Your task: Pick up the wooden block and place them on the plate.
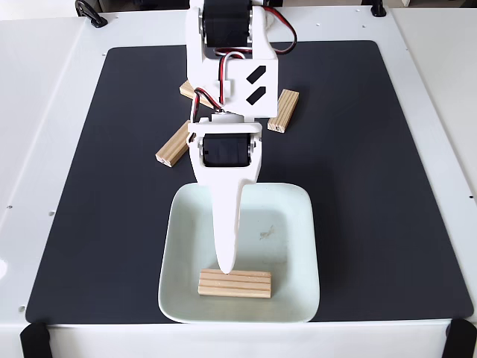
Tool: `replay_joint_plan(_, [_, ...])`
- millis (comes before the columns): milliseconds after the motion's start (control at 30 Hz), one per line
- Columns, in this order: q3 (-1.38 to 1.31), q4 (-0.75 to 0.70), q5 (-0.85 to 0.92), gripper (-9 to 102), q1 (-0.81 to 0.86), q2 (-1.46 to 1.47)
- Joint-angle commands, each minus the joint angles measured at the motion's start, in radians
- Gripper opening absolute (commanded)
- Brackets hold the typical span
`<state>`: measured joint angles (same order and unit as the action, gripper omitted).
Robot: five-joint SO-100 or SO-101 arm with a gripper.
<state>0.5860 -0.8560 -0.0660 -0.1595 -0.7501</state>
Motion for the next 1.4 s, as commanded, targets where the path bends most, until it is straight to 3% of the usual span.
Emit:
replay_joint_plan(0, [0.072, 0.012, 0.005, 30, 0.003, -0.143])
replay_joint_plan(233, [0.535, 0.015, -0.005, -1, -0.012, -0.546])
replay_joint_plan(800, [1.585, 0.009, 0.110, 0, 0.015, -1.396])
replay_joint_plan(1033, [1.658, 0.008, 0.078, -1, 0.025, -1.493])
replay_joint_plan(1200, [1.577, 0.003, -0.095, -1, 0.103, -1.463])
replay_joint_plan(1367, [1.419, 0.003, -0.377, -1, 0.224, -1.341])
